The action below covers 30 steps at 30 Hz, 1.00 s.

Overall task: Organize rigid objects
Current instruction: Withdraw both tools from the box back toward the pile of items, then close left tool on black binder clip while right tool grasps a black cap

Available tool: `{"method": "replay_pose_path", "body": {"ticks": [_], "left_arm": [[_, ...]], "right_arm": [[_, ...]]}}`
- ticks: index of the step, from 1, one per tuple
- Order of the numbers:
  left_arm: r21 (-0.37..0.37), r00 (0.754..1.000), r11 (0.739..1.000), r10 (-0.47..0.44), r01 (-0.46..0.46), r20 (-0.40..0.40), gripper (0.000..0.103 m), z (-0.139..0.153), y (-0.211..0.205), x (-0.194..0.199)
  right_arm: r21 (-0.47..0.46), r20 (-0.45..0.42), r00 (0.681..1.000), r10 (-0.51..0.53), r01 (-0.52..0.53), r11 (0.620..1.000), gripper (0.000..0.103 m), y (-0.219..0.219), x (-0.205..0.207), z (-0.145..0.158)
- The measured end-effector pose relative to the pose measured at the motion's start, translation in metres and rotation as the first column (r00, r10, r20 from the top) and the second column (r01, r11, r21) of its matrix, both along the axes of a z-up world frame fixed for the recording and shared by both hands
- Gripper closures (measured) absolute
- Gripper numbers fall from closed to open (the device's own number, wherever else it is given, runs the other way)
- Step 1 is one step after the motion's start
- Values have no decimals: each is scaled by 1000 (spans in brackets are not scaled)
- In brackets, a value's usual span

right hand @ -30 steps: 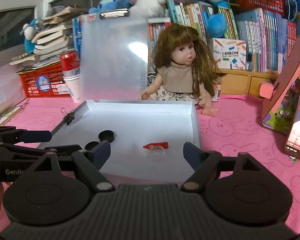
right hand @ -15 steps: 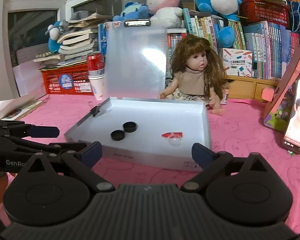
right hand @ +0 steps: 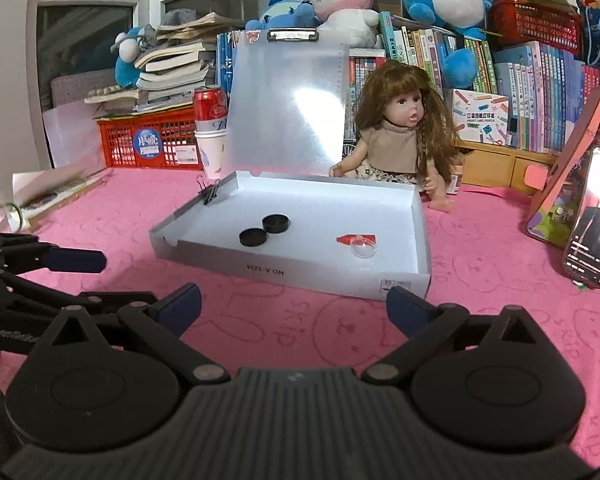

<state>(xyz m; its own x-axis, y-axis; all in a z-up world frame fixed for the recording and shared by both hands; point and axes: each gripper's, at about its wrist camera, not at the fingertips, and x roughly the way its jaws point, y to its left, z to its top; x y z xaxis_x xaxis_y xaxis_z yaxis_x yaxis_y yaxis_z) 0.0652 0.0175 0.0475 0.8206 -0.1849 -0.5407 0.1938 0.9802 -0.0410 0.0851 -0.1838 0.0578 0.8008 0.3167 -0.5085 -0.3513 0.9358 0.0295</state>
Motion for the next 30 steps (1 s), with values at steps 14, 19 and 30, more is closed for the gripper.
{"method": "replay_pose_path", "body": {"ticks": [14, 19, 30], "left_arm": [[-21, 997, 998, -57, 56, -51, 35, -6, 4, -42], [-60, 991, 995, -82, 76, -105, 61, -13, -6, -52], [15, 992, 999, -45, 47, -115, 69, -32, -26, -44]], "right_arm": [[-35, -58, 998, 0, -2, 999, 18, -21, -26, -17], [-56, -98, 995, 23, -28, 998, 38, -21, -32, -27], [19, -157, 986, 57, -55, 998, 52, -20, -30, -32]]}}
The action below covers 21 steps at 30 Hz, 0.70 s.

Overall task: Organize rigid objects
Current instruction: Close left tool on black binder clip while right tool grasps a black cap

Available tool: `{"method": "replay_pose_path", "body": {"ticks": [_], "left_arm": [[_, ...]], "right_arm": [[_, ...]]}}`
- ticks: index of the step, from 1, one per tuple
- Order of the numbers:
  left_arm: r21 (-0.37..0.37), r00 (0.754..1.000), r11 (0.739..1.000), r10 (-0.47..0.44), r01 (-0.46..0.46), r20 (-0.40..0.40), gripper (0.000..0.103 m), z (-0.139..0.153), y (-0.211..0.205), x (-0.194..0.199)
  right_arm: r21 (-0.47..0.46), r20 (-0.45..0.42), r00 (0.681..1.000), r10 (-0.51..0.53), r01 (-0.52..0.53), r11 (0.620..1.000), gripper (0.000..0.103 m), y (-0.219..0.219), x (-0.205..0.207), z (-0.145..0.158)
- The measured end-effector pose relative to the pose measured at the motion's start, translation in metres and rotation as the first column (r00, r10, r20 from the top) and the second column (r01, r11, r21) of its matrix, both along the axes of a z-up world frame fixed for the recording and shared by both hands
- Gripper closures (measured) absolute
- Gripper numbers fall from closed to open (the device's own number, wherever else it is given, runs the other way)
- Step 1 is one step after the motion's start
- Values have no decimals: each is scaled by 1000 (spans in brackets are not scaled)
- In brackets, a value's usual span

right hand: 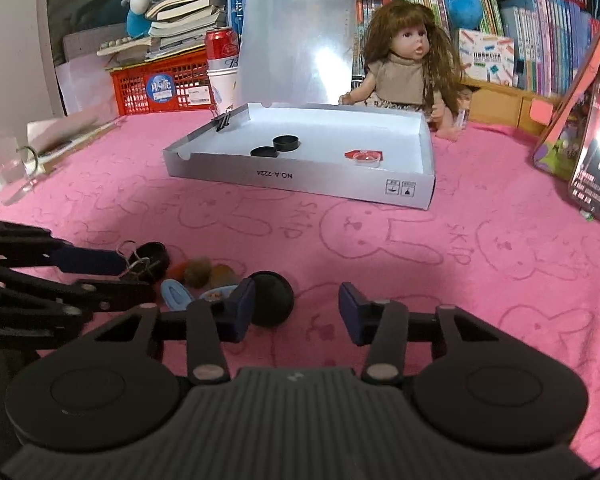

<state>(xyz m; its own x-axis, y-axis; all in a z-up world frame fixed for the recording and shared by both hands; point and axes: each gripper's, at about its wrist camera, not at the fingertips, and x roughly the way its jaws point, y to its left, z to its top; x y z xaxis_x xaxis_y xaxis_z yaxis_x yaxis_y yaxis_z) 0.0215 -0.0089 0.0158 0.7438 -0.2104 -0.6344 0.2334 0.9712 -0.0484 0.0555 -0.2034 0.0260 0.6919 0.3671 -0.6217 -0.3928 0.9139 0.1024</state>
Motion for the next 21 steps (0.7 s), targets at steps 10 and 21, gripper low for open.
{"method": "replay_pose_path", "body": {"ticks": [10, 21], "left_arm": [[27, 998, 998, 63, -63, 6, 74, 0, 26, 7], [52, 996, 995, 86, -87, 13, 62, 7, 42, -1]], "right_arm": [[30, -7, 998, 54, -54, 998, 52, 0, -4, -1], [-3, -3, 996, 86, -86, 996, 53, 14, -9, -5]]}}
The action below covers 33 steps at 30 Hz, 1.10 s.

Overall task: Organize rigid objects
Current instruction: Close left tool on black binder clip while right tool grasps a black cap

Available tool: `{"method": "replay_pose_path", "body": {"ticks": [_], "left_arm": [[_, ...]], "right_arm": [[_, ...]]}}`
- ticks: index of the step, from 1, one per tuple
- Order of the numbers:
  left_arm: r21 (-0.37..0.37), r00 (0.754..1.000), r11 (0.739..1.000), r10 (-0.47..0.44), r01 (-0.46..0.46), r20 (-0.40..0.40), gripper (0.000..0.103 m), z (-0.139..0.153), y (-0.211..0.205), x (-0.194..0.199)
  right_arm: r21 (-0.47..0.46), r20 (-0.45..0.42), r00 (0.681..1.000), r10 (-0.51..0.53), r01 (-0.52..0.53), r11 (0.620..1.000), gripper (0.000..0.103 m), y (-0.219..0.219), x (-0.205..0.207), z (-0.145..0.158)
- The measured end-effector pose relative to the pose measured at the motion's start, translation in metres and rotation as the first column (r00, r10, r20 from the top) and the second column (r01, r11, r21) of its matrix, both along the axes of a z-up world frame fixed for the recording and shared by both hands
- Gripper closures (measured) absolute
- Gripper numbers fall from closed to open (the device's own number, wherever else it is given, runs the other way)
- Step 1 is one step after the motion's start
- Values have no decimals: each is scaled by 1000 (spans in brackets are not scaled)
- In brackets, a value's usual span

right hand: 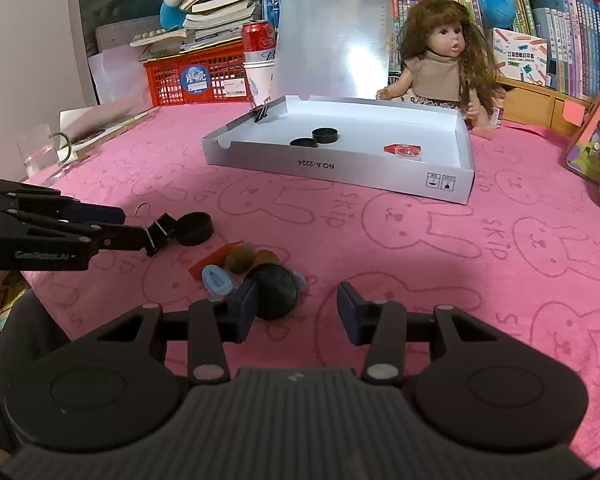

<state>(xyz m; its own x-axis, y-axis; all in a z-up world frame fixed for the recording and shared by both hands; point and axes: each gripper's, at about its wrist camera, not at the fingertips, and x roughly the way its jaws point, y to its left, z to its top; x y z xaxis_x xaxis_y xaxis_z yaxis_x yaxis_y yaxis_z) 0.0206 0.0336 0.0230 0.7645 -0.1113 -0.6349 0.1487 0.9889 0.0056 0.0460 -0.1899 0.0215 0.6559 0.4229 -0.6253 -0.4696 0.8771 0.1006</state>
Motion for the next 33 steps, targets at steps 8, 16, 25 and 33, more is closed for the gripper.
{"method": "replay_pose_path", "body": {"ticks": [8, 16, 25, 33], "left_arm": [[53, 1000, 998, -13, 13, -1, 58, -11, -13, 6], [113, 1000, 993, 18, -19, 9, 52, -10, 5, 5], [72, 998, 996, 57, -59, 24, 51, -3, 15, 0], [61, 998, 998, 25, -29, 56, 45, -6, -11, 4]], "right_arm": [[-12, -1, 1000, 9, -9, 1000, 62, 1, -5, -3], [-5, 20, 999, 30, -30, 1000, 57, 4, -11, -3], [-69, 88, 995, 55, -49, 996, 51, 20, -18, -3], [-102, 113, 992, 56, -45, 994, 50, 27, -20, -6]]}}
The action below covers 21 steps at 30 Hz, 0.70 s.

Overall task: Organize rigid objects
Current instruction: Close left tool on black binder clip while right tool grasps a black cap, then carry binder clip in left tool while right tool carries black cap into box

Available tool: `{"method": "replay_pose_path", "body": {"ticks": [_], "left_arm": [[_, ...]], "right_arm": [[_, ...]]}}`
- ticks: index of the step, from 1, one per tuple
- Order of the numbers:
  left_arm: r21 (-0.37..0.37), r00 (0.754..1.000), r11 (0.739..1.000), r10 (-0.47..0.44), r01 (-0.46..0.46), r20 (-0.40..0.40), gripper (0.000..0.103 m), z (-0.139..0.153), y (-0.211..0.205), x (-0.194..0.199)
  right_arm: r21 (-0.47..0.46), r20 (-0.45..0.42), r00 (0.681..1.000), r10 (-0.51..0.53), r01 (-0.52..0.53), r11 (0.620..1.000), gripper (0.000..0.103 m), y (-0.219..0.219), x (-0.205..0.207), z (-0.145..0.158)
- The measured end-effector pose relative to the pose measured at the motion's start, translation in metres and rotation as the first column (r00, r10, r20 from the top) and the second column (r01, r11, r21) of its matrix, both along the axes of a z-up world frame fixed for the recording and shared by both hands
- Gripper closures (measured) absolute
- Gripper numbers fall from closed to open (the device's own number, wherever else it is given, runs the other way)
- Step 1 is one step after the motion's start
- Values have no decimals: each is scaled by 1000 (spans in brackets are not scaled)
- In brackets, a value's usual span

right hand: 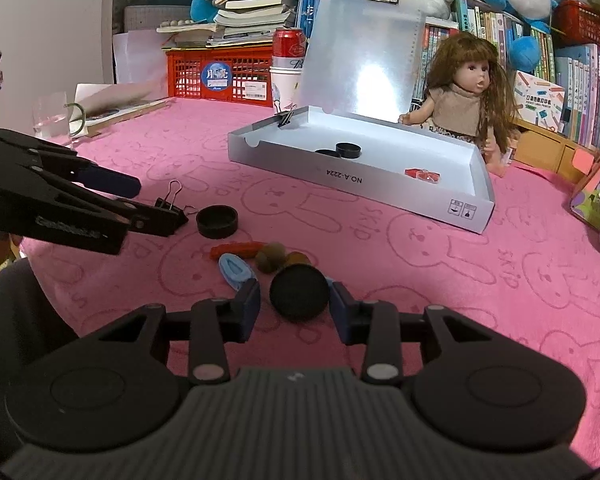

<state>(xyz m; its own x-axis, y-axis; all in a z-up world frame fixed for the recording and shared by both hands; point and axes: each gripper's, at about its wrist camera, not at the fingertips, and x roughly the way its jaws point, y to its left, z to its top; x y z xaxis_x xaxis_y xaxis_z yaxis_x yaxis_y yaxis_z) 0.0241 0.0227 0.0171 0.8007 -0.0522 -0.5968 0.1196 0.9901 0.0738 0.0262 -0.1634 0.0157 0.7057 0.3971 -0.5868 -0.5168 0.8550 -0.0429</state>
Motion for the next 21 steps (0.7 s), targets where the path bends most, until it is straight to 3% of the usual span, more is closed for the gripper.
{"method": "replay_pose_path", "body": {"ticks": [4, 6, 9, 21], "left_arm": [[-11, 1000, 1000, 24, -24, -10, 52, -7, -2, 6], [-24, 999, 999, 33, -34, -23, 55, -11, -1, 9], [-43, 999, 998, 37, -37, -9, 73, -13, -1, 8], [-94, 999, 995, 34, -35, -8, 73, 9, 3, 12]], "right_arm": [[12, -9, 1000, -5, 5, 1000, 54, -3, -1, -1], [19, -12, 1000, -11, 11, 1000, 65, -4, -1, -2], [36, -9, 1000, -20, 20, 999, 66, -6, -1, -1], [86, -44, 994, -98, 101, 991, 66, -16, 14, 21]]}}
